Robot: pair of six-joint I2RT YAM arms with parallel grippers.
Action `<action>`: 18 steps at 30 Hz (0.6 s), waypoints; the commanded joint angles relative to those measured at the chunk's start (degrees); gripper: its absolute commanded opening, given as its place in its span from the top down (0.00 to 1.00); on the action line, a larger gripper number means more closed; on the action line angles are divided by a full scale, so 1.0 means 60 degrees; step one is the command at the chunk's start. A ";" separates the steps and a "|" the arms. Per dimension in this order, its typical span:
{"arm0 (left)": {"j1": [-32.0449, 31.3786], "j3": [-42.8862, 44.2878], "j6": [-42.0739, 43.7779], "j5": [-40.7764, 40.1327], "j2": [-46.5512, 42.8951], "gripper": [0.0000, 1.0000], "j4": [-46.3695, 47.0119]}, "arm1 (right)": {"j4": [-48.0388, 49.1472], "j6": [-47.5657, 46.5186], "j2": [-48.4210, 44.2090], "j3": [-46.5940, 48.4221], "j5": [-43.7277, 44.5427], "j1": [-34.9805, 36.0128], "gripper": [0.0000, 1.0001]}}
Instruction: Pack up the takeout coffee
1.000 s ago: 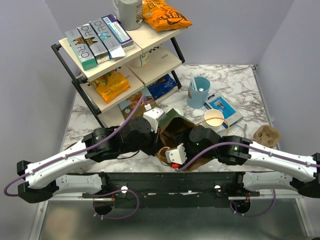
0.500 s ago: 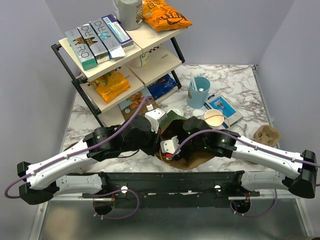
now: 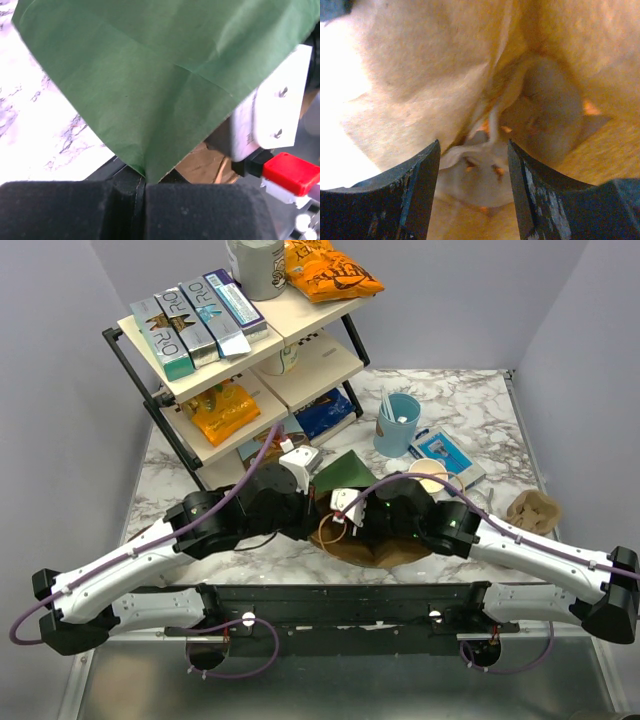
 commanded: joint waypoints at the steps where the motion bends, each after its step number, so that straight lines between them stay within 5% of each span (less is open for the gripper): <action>1: 0.0282 0.0210 -0.0694 -0.0499 0.0052 1.00 0.0098 | -0.1311 0.1931 0.0002 0.0869 0.0686 -0.0110 0.36; 6: 0.0356 0.0575 -0.1045 -0.0498 0.0667 1.00 0.0289 | -0.3638 0.4963 0.0924 0.3196 0.1227 -0.0095 0.38; 18: 0.0546 0.1132 -0.1952 -0.0892 0.1341 1.00 0.0173 | -0.3690 0.5567 0.0956 0.2528 0.3147 0.1133 0.44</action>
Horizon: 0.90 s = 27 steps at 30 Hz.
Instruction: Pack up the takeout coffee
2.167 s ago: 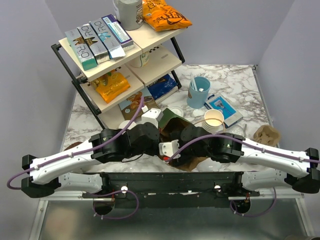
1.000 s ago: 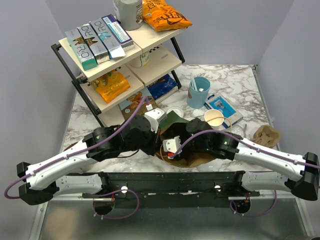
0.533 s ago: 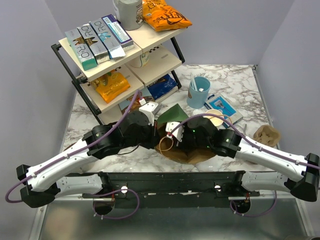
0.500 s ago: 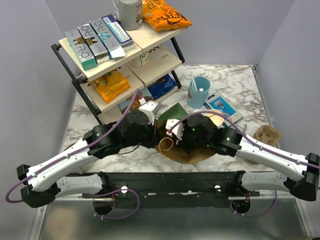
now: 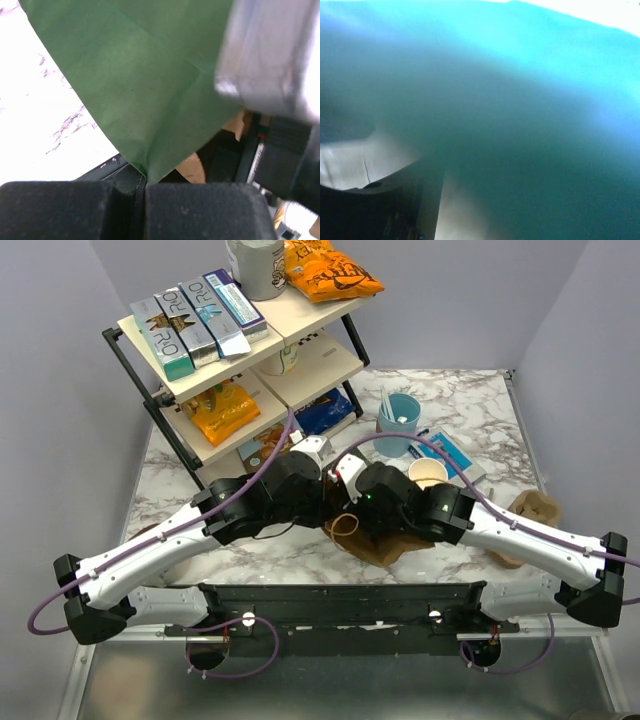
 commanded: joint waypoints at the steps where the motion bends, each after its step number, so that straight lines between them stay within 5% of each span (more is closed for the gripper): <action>1: 0.0168 0.0619 -0.0798 -0.0794 0.0055 1.00 -0.0072 | -0.0089 0.0226 -0.0585 -0.0584 0.1139 0.0679 0.48; 4: 0.0226 0.0765 -0.1222 -0.1103 0.0217 1.00 -0.0306 | -0.0246 0.0459 -0.0456 -0.0556 0.2585 0.1426 0.53; 12: 0.0241 0.0809 -0.1854 -0.1250 0.0349 1.00 -0.0701 | -0.1114 0.2377 -0.0744 -0.0643 0.3134 0.1779 0.50; 17: 0.0241 0.0635 -0.1884 -0.1061 0.0262 1.00 -0.0514 | -0.0556 0.2233 -0.1320 -0.1244 0.2300 0.1779 0.70; 27: 0.0256 0.0253 -0.1532 -0.0444 0.0071 1.00 -0.0028 | -0.0908 0.2584 -0.0089 -0.1214 0.2652 0.1516 0.83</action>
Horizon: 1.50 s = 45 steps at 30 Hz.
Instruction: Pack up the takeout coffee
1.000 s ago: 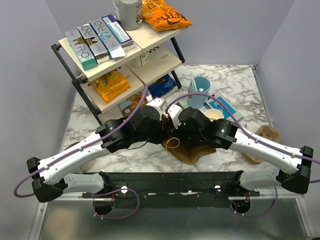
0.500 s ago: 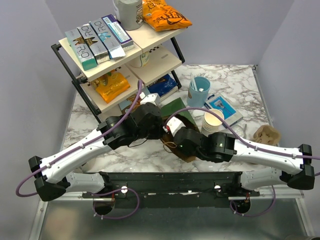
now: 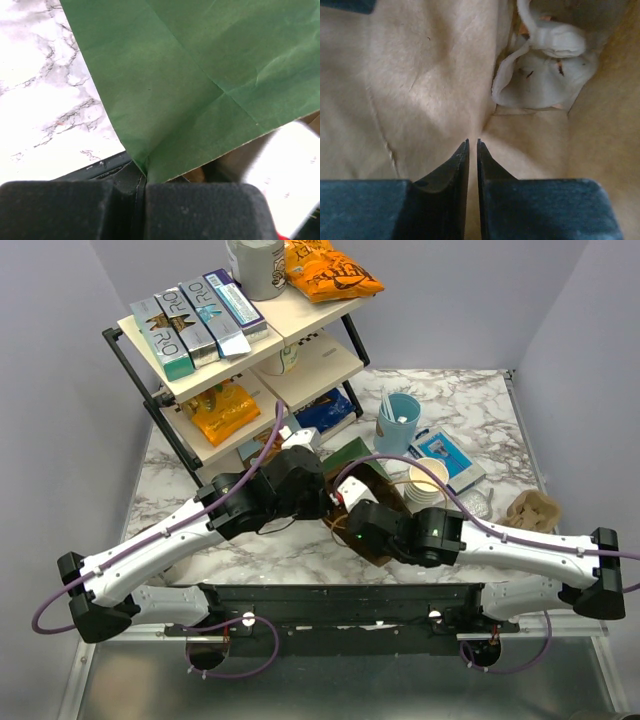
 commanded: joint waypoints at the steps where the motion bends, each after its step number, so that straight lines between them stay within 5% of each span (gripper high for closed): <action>1: 0.0034 -0.0115 -0.0027 0.0204 -0.0272 1.00 0.0307 | -0.0063 0.0289 0.0290 -0.0154 -0.0084 -0.0349 0.85; 10: 0.0034 -0.0320 0.0206 0.0628 -0.0273 1.00 0.0790 | 0.0450 0.0304 0.1080 -0.0228 -0.0598 -0.1359 0.99; 24: 0.0048 -0.0233 0.0602 0.1083 -0.0067 1.00 0.1318 | 0.1285 0.0217 0.3173 0.0036 -0.1154 -0.2431 0.99; 37: 0.0107 0.0265 0.0253 -0.0891 -0.0346 1.00 0.0588 | 0.0788 -0.1306 0.3982 -0.0287 -0.2151 -0.2548 0.99; 41: 0.0326 0.0588 -0.0144 -0.2139 -0.0199 1.00 -0.0570 | 0.0466 -0.2198 0.3267 -0.0345 -0.3741 -0.2548 0.99; 45: 0.0663 0.0383 0.0117 -0.1571 -0.0330 1.00 -0.0090 | -0.0220 -0.3662 0.2651 -0.0316 -0.5489 -0.2548 0.99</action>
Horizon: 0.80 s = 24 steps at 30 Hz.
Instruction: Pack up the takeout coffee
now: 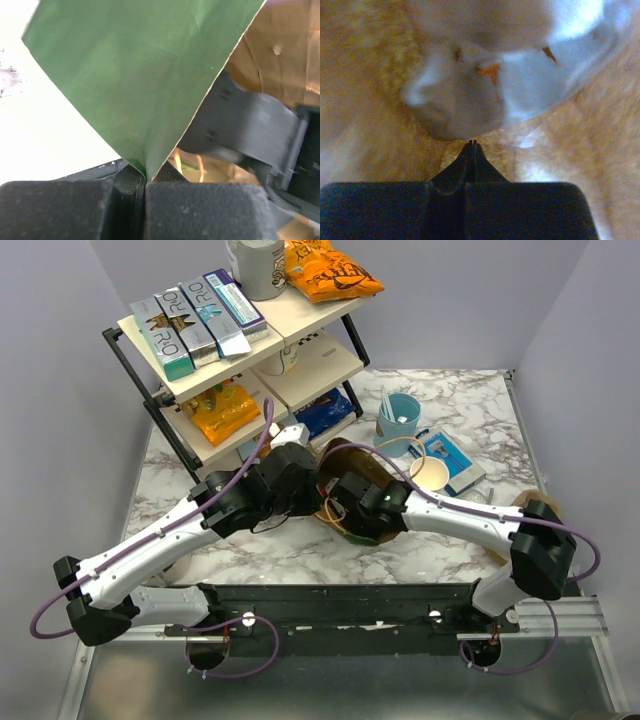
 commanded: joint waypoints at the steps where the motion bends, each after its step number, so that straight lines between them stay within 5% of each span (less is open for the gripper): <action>1: 0.0437 0.0146 0.0231 -0.0630 -0.0320 1.00 0.0657 | -0.1319 -0.1687 -0.0717 0.0029 -0.2318 0.0086 0.99; 11: 0.0526 -0.0352 0.1038 0.1920 -0.0233 1.00 0.1918 | -0.1892 -0.1466 0.1362 0.1993 -0.2813 -0.0046 0.99; 19: 0.0657 -0.0704 0.0965 0.1908 -0.0247 1.00 0.2182 | -0.2301 -0.2098 0.2095 0.1775 -0.2920 -0.0046 0.99; 24: 0.0803 -0.0835 0.0949 0.1864 -0.0481 1.00 0.2372 | -0.2812 -0.1864 0.1248 0.1496 -0.2583 -0.0046 0.99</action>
